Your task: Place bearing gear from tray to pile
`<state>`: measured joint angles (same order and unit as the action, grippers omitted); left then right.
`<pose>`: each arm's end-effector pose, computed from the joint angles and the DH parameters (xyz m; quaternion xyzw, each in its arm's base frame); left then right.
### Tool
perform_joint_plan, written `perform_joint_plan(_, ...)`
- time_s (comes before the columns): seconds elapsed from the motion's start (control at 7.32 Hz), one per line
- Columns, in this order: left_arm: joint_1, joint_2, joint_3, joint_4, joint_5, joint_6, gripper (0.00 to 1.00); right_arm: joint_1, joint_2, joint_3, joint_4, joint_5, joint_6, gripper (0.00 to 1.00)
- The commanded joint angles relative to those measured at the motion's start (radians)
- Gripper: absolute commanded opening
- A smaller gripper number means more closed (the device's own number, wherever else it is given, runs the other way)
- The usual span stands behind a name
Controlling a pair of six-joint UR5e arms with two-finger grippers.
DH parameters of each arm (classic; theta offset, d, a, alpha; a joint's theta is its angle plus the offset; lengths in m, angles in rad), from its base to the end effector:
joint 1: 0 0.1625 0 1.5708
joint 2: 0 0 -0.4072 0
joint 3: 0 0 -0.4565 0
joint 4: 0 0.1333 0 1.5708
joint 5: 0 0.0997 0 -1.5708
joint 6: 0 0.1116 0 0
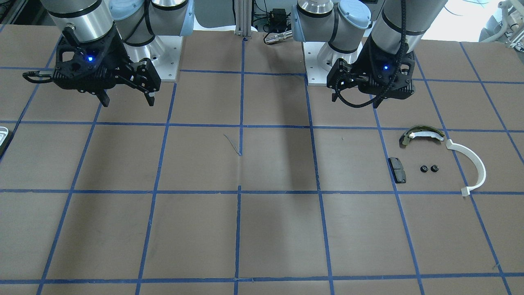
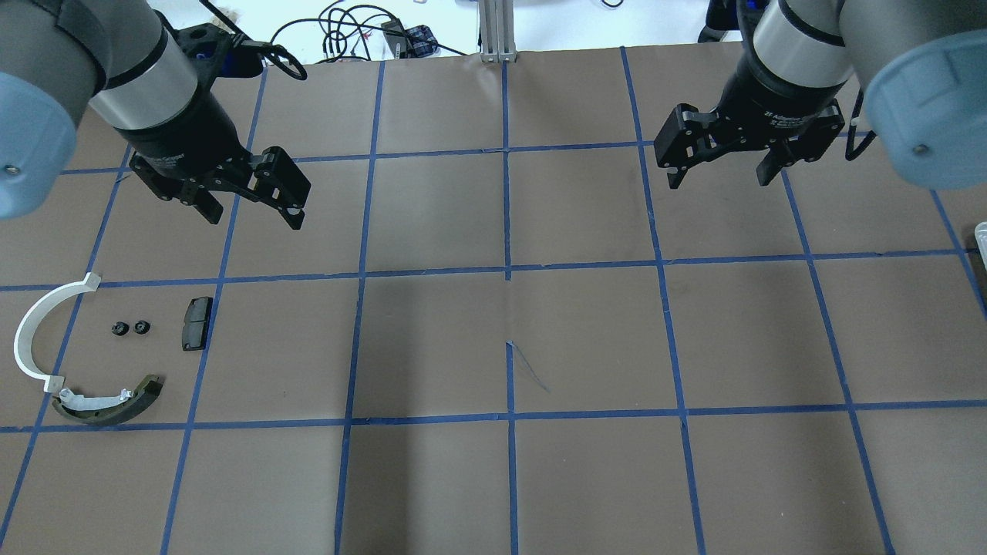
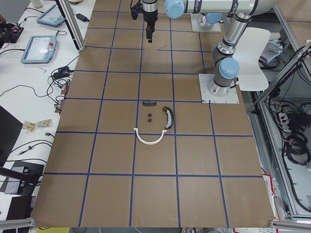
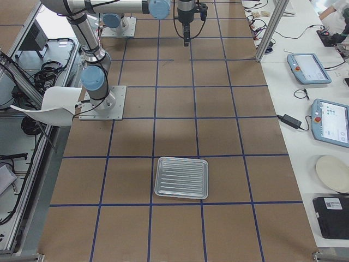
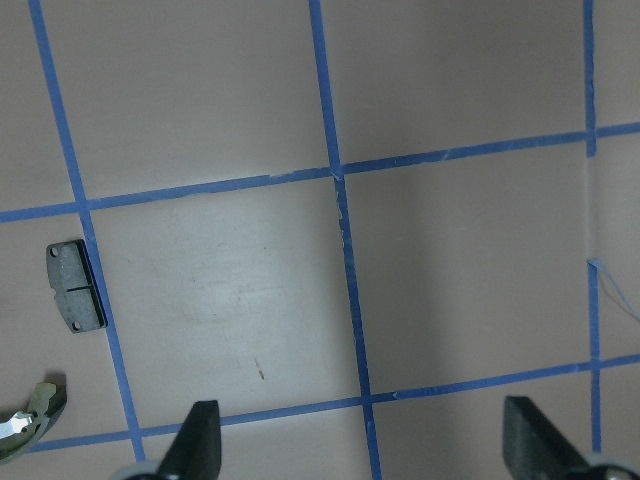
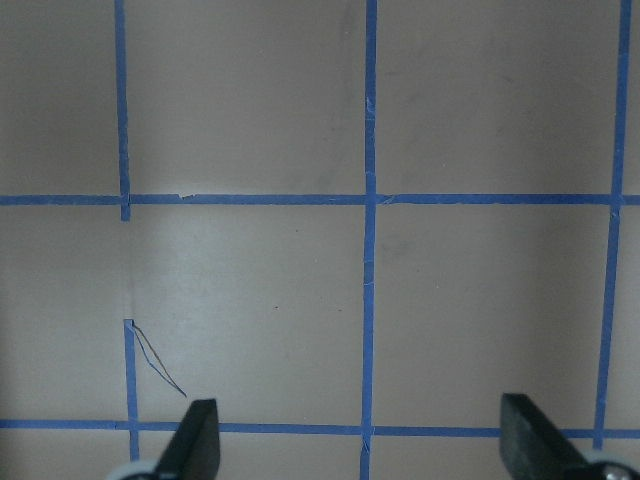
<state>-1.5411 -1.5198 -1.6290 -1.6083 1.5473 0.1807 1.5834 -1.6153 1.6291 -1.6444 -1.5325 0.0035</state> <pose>-0.1201 -0.5341 0.4500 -0.0751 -0.9969 -0.0210 0.0140 0.1444 -0.5428 0.4576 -0.0051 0.9994 -0.0297 0.0194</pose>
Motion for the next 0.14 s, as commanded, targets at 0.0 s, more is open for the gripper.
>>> perform_joint_plan(0.0,-0.005,0.015,-0.008,-0.013,0.001,0.0,1.0,0.0,0.0,0.0,0.0,0.0,0.0,1.0)
